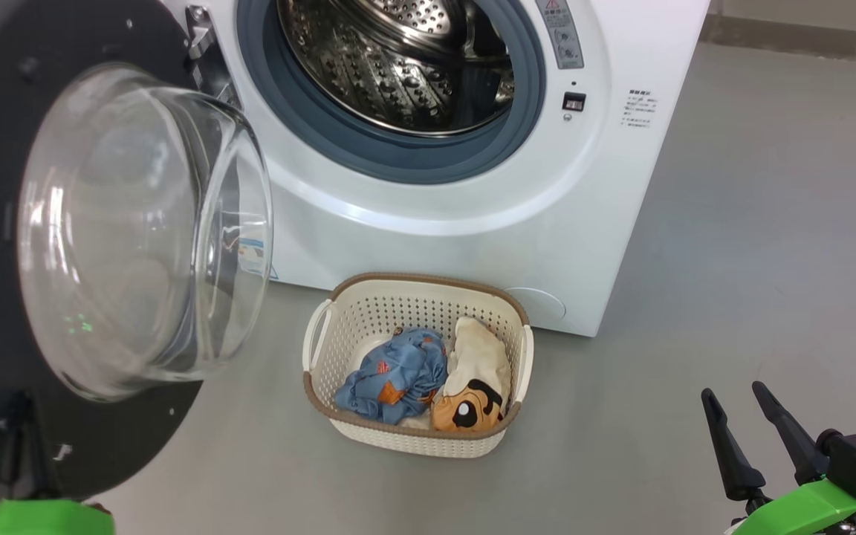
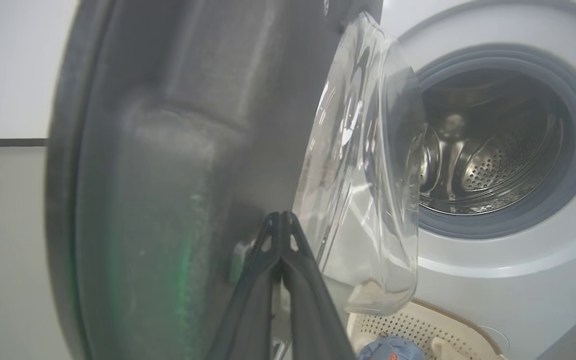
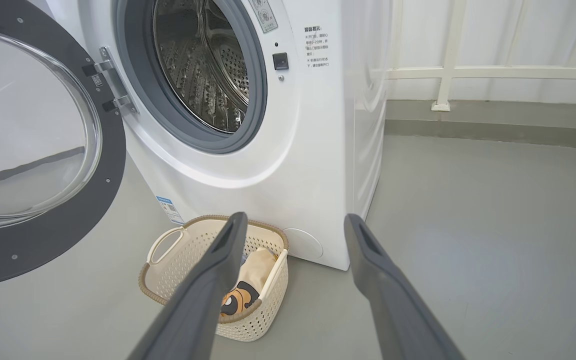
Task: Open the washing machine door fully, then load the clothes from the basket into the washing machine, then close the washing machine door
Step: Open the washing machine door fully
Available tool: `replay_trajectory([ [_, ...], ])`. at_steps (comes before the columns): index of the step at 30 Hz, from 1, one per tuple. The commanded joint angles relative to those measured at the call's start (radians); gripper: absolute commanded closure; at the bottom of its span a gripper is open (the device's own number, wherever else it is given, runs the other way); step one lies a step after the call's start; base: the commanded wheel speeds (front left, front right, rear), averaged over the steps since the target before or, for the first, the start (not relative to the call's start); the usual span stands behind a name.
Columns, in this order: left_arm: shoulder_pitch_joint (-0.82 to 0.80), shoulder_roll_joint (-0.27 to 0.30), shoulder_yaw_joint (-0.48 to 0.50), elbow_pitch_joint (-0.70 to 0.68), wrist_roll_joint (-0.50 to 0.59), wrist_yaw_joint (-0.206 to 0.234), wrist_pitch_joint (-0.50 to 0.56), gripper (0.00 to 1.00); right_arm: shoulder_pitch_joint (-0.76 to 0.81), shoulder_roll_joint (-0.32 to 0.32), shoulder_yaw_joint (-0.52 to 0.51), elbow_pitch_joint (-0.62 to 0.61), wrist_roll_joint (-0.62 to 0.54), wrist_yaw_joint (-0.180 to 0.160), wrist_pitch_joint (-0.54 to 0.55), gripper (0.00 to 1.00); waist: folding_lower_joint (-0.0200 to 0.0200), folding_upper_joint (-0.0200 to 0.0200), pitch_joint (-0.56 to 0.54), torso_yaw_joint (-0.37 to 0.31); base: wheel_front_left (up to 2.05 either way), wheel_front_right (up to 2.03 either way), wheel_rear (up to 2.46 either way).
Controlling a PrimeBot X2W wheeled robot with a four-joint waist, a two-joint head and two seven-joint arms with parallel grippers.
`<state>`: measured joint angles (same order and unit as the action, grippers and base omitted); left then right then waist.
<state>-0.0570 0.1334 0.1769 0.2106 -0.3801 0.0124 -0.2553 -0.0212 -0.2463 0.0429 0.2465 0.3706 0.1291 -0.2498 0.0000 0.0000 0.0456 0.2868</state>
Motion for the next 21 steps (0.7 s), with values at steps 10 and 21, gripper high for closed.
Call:
replay_trajectory([
  [10, -0.163, 0.083, 0.138, 0.081, 0.066, -0.005, -0.006, 1.00, -0.036, -0.026, 0.014, -0.034, -0.012, 0.002, -0.012, 0.00, 0.0000, 0.0000, 0.052, 0.007, 0.00, 0.00, 0.00],
  [21, -0.303, 0.131, 0.266, 0.219, 0.117, -0.025, -0.006, 1.00, -0.091, -0.044, 0.022, -0.042, -0.022, 0.002, -0.012, 0.00, 0.0000, 0.0000, 0.138, 0.008, 0.00, 0.00, 0.00],
])
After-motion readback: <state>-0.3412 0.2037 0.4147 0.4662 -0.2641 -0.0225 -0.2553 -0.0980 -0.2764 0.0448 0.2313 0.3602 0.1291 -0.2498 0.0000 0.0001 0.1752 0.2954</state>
